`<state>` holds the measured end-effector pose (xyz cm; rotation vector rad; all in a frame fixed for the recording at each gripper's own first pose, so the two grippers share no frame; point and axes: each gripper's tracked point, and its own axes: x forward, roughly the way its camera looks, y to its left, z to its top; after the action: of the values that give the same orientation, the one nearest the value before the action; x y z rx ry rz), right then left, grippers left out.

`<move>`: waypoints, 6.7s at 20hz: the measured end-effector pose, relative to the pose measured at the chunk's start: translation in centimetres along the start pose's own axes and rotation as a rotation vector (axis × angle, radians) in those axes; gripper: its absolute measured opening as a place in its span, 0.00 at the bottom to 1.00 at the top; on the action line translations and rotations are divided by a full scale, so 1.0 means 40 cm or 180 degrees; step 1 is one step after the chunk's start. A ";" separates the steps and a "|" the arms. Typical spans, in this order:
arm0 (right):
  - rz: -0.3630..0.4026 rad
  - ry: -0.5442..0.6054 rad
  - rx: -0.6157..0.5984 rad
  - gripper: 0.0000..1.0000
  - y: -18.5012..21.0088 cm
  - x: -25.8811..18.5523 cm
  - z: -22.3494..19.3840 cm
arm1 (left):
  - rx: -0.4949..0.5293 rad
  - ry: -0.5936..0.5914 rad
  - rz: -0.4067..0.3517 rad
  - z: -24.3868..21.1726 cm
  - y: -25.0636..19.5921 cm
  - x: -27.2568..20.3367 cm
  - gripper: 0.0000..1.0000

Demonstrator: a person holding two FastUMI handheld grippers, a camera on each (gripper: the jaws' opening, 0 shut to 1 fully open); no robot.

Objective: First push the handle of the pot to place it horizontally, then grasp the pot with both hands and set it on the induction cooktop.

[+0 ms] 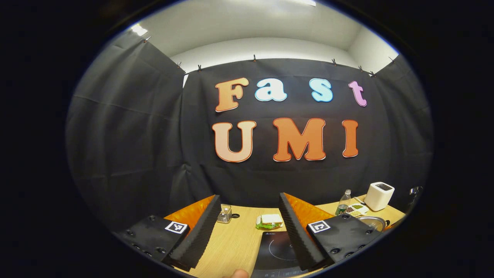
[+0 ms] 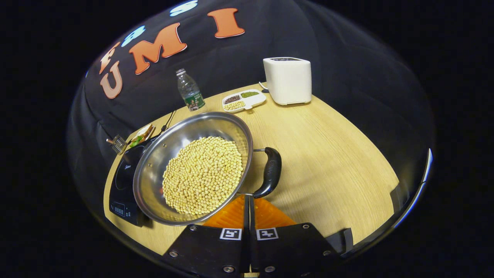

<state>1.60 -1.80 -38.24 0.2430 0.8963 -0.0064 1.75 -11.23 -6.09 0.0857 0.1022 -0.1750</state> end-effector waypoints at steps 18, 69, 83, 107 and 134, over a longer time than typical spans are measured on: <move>-0.0200 -0.0165 0.0129 0.00 -0.056 0.131 0.155 | -0.0140 0.0707 -0.0480 -0.310 -0.313 0.103 0.98; -0.0060 -0.0301 -0.0073 0.49 -0.086 0.219 0.218 | -0.0039 0.2215 -0.1099 -0.873 -0.874 0.185 0.67; -0.0196 -0.0581 0.0249 0.43 -0.105 0.079 0.268 | -0.0802 0.2512 -0.1298 -0.774 -0.906 0.147 0.48; 0.0447 -0.0520 -0.0071 0.43 0.517 0.004 0.239 | -0.1044 0.2293 -0.0694 -0.630 -0.243 0.202 0.45; 0.0578 -0.0594 -0.0436 0.94 0.615 -0.046 0.241 | -0.0317 0.1719 -0.0097 -0.538 0.009 0.289 0.97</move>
<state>10.52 19.89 -25.97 0.1918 0.6834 0.1973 11.13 -10.81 -28.65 0.0302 0.6504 -0.1736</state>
